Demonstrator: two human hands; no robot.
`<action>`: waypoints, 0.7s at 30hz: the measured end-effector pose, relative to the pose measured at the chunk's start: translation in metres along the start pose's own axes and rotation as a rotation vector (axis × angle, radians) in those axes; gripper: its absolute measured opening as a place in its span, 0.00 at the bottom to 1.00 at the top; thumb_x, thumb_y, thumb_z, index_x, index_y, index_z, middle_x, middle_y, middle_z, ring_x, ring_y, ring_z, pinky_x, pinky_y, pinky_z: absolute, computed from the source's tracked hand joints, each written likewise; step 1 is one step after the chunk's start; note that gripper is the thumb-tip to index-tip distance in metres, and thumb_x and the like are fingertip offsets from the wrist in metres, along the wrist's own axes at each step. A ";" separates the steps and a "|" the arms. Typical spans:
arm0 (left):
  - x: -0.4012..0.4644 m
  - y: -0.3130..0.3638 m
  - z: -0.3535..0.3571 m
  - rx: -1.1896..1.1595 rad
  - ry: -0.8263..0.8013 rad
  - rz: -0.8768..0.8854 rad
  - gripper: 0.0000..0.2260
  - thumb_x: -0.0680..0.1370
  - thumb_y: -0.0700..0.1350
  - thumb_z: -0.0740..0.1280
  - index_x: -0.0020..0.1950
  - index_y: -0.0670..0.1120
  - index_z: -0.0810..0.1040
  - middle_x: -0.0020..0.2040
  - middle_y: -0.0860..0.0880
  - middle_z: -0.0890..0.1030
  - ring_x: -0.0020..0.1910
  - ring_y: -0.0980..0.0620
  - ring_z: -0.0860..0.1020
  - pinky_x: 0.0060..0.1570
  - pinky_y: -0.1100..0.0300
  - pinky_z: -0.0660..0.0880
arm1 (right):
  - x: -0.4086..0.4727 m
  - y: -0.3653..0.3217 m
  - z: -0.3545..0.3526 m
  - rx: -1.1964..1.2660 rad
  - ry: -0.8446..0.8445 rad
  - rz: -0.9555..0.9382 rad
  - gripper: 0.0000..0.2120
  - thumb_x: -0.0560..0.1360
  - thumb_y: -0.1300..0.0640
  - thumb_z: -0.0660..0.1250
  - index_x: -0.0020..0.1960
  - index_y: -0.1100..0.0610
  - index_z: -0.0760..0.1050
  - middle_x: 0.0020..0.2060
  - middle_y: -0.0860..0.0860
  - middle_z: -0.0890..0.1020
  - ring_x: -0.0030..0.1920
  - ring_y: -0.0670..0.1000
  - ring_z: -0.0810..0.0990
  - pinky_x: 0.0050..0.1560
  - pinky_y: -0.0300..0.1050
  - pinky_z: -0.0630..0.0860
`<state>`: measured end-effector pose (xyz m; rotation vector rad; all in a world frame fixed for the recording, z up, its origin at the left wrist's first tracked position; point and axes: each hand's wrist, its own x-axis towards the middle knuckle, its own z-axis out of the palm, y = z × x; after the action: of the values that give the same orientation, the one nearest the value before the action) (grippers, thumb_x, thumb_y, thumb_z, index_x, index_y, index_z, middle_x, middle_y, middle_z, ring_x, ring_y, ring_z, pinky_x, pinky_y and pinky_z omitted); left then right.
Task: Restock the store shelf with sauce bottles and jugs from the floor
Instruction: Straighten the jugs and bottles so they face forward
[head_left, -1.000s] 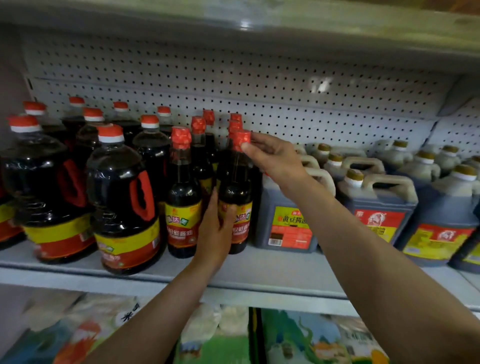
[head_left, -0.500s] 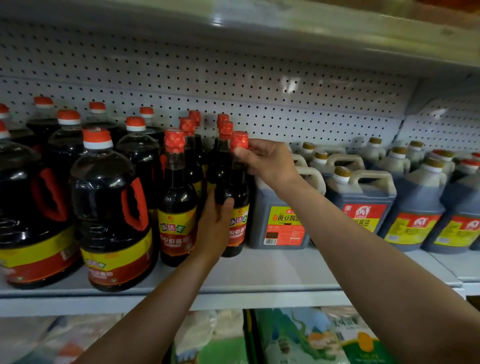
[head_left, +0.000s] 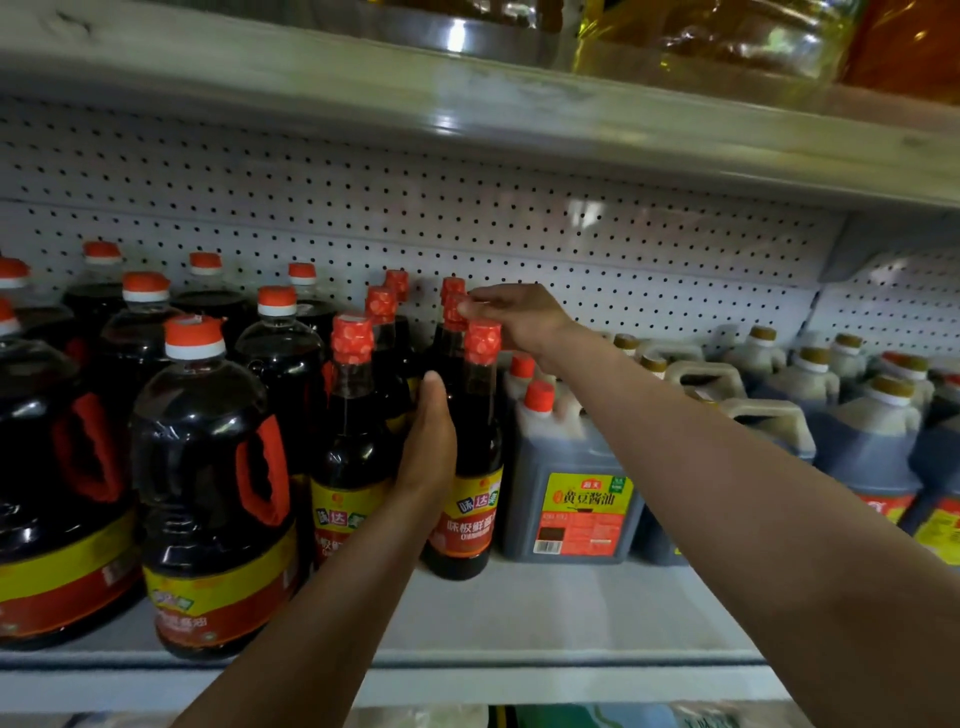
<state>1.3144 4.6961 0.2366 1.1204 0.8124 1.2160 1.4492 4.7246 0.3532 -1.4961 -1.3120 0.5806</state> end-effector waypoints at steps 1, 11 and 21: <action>0.003 -0.004 0.000 -0.017 0.010 -0.025 0.41 0.64 0.79 0.59 0.70 0.58 0.74 0.68 0.53 0.77 0.67 0.50 0.75 0.70 0.45 0.69 | 0.003 0.002 0.003 0.038 -0.015 0.004 0.25 0.72 0.58 0.78 0.67 0.61 0.78 0.62 0.56 0.83 0.55 0.49 0.84 0.59 0.38 0.79; 0.008 0.002 -0.001 0.026 -0.087 -0.092 0.38 0.71 0.77 0.55 0.71 0.54 0.75 0.68 0.53 0.78 0.66 0.51 0.76 0.70 0.48 0.69 | 0.020 0.016 -0.003 0.035 0.055 -0.004 0.18 0.68 0.57 0.82 0.56 0.58 0.85 0.50 0.54 0.87 0.51 0.53 0.86 0.54 0.46 0.83; 0.014 0.006 0.000 0.083 -0.071 -0.111 0.36 0.74 0.75 0.51 0.70 0.54 0.76 0.65 0.49 0.80 0.65 0.48 0.77 0.69 0.48 0.70 | 0.022 0.024 -0.007 0.099 0.058 0.001 0.18 0.69 0.59 0.81 0.58 0.59 0.84 0.46 0.56 0.88 0.49 0.58 0.87 0.54 0.54 0.84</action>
<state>1.3150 4.7095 0.2431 1.1630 0.8661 1.0530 1.4722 4.7448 0.3399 -1.4224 -1.2202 0.5905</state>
